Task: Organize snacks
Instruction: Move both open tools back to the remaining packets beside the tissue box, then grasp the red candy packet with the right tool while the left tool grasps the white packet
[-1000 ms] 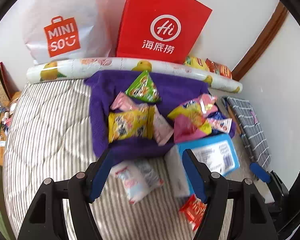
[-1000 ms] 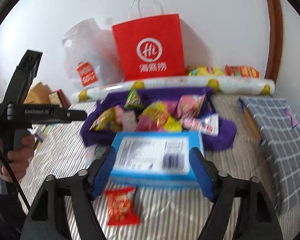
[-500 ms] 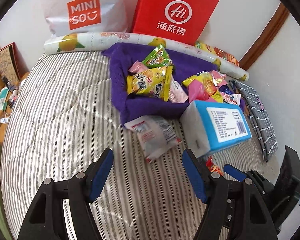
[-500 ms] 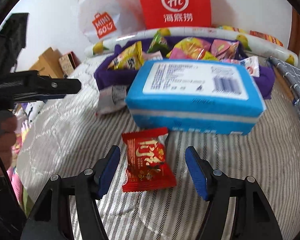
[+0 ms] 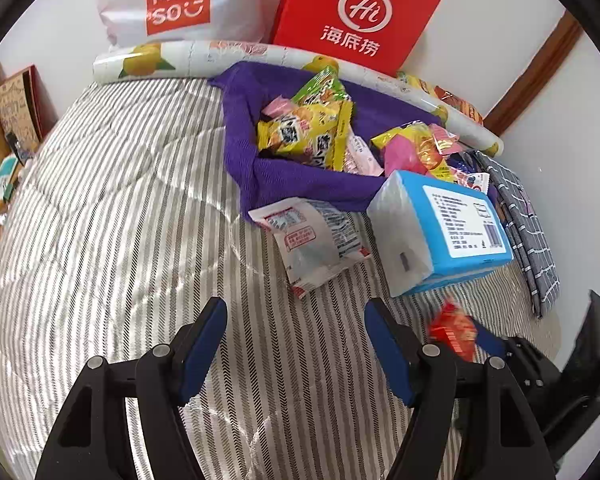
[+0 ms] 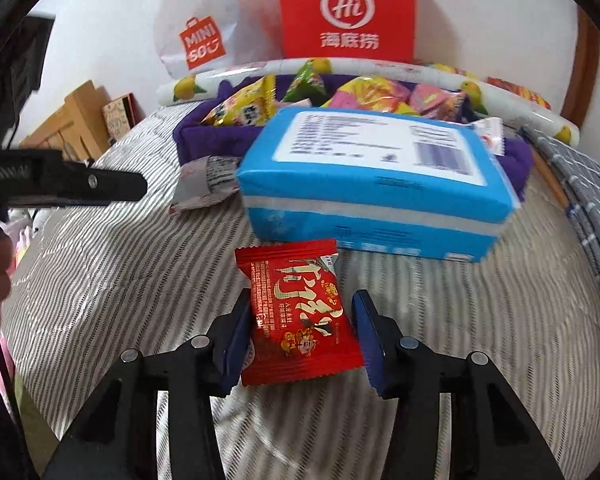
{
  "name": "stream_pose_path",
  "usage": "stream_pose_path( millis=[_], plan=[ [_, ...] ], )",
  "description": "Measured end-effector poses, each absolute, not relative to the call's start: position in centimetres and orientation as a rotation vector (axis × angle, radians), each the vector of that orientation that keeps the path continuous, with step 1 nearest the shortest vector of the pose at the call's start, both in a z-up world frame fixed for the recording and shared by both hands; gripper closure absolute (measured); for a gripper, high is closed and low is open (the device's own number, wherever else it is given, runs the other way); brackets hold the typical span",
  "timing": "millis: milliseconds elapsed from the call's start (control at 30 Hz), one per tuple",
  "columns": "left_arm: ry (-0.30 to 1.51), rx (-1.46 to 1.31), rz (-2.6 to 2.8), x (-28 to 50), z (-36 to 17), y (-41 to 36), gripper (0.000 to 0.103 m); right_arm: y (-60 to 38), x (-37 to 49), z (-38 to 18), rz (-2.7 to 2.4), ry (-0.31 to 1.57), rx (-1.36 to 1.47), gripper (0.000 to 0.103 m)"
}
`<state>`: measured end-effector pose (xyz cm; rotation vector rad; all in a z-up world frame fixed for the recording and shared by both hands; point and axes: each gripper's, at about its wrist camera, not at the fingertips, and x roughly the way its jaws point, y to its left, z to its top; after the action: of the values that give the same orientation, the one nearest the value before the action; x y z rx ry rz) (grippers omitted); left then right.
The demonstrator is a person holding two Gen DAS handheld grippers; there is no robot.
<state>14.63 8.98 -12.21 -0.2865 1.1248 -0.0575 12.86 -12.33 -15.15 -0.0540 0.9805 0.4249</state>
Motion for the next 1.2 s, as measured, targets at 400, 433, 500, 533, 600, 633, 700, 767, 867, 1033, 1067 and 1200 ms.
stream_pose_path(
  millis=[400,433,500,533,600,633,700,767,867,1033,1067,1200],
  plan=[
    [1.083,-0.371,-0.037,15.6,-14.7,8.4,0.034,-20.5,12.9,-15.0,0.25,0.923,-0.063,0.054],
    [1.08,-0.375,-0.04,15.8,-14.7,8.3,0.034,-21.0,13.1,-15.0,0.234,0.92,-0.063,0.054],
    [1.074,-0.389,-0.037,16.4,-14.6,8.1,0.034,-22.3,13.7,-15.2,0.201,0.918,-0.055,0.054],
    [1.07,-0.395,-0.037,16.8,-14.5,8.0,0.034,-22.9,14.0,-15.4,0.193,0.92,-0.046,0.054],
    [1.075,-0.405,-0.033,17.7,-14.5,7.8,0.034,-24.2,14.9,-15.7,0.182,0.926,-0.007,0.054],
    [1.077,-0.41,-0.025,18.1,-14.6,7.7,0.034,-24.6,15.2,-15.8,0.182,0.93,0.01,0.054],
    [1.086,-0.422,0.003,19.0,-14.9,7.7,0.034,-25.5,15.9,-16.2,0.187,0.947,0.057,0.054],
    [1.104,-0.418,0.019,19.8,-15.4,7.5,0.034,-26.2,16.5,-16.5,0.181,0.957,0.094,0.054],
    [1.097,-0.369,0.039,20.6,-15.6,6.8,0.034,-26.8,17.2,-16.9,0.189,0.969,0.141,0.054],
    [1.085,-0.308,0.074,21.4,-15.7,6.1,0.033,-27.2,17.4,-17.3,0.206,0.973,0.175,0.054],
    [1.083,-0.293,0.078,21.5,-15.8,5.9,0.033,-27.2,17.4,-17.3,0.209,0.972,0.174,0.054],
    [1.072,-0.253,0.078,21.4,-15.8,5.6,0.033,-27.4,17.3,-17.3,0.212,0.97,0.191,0.054]
  ],
)
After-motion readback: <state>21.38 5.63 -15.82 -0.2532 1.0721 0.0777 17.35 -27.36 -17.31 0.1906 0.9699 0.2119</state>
